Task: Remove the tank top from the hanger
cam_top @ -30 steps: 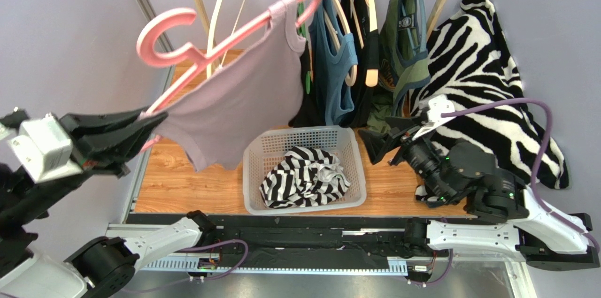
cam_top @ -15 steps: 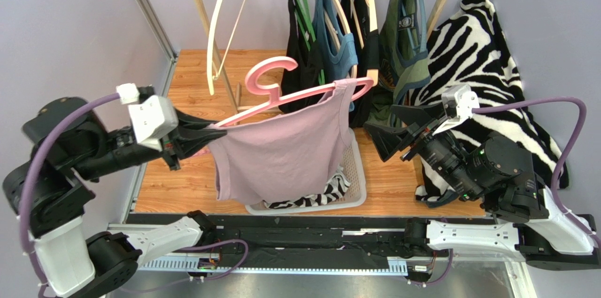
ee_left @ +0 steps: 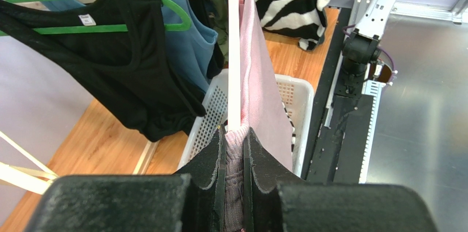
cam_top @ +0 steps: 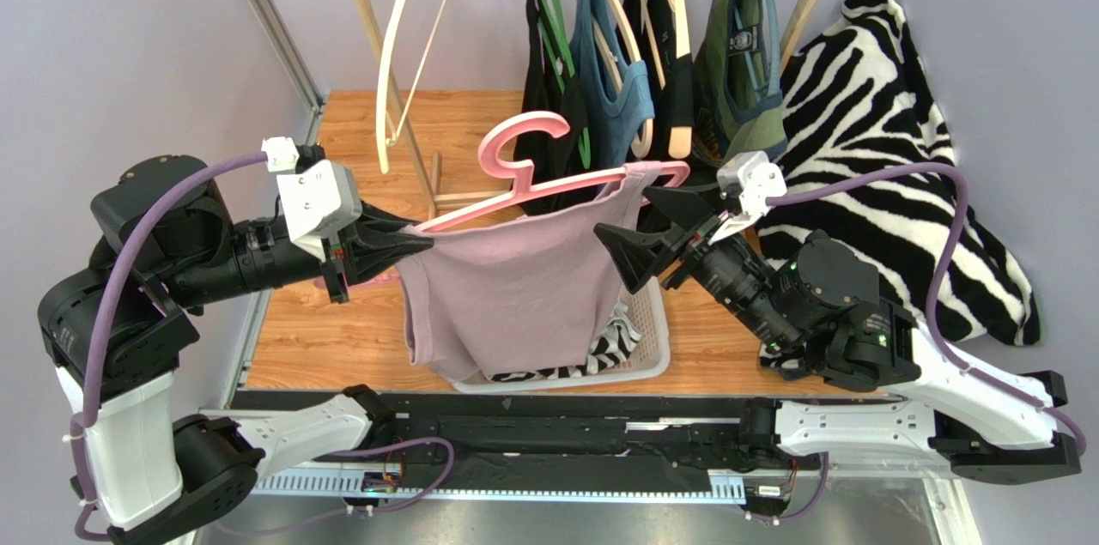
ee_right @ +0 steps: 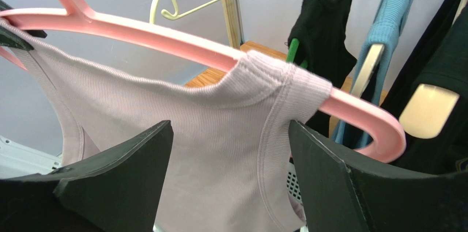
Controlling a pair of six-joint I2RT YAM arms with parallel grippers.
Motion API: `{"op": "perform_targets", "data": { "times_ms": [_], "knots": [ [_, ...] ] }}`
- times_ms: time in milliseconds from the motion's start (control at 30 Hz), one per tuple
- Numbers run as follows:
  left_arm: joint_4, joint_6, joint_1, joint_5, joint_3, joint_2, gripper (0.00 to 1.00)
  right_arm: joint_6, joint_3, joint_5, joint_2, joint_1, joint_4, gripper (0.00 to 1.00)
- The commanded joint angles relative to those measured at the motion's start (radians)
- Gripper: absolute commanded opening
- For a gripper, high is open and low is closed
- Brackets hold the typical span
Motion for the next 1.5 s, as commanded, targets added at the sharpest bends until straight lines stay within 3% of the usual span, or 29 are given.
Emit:
{"op": "perform_targets", "data": {
  "times_ms": [0, 200, 300, 567, 867, 1100, 1300, 1467],
  "knots": [
    [0.046, 0.004, 0.0, 0.036, 0.013, -0.012, 0.0, -0.029, 0.01, 0.002, 0.023, 0.003, 0.119, 0.81],
    [0.043, 0.006, 0.0, 0.046, -0.001, -0.033, 0.0, -0.031, -0.003, 0.024, 0.036, 0.002, 0.149, 0.73],
    [0.04, 0.007, 0.0, 0.05, -0.001, -0.039, 0.0, -0.028, 0.014, 0.022, 0.059, 0.002, 0.156, 0.6],
    [0.037, 0.016, -0.001, 0.042, -0.024, -0.056, 0.0, -0.012, 0.045, 0.051, 0.068, 0.002, 0.142, 0.0],
    [0.037, 0.035, -0.001, -0.006, -0.029, -0.059, 0.0, 0.014, -0.026, 0.221, -0.126, 0.002, 0.041, 0.0],
    [0.029, 0.024, 0.002, 0.042, 0.028, -0.036, 0.0, 0.017, -0.082, 0.35, -0.263, 0.003, -0.07, 0.0],
    [0.015, -0.011, 0.037, 0.154, 0.12, -0.022, 0.0, -0.004, -0.144, 0.464, -0.3, 0.002, -0.102, 0.0],
    [0.026, -0.103, 0.103, 0.345, 0.21, -0.013, 0.0, -0.005, -0.165, 0.519, -0.335, 0.002, -0.14, 0.0]
  ]
}}
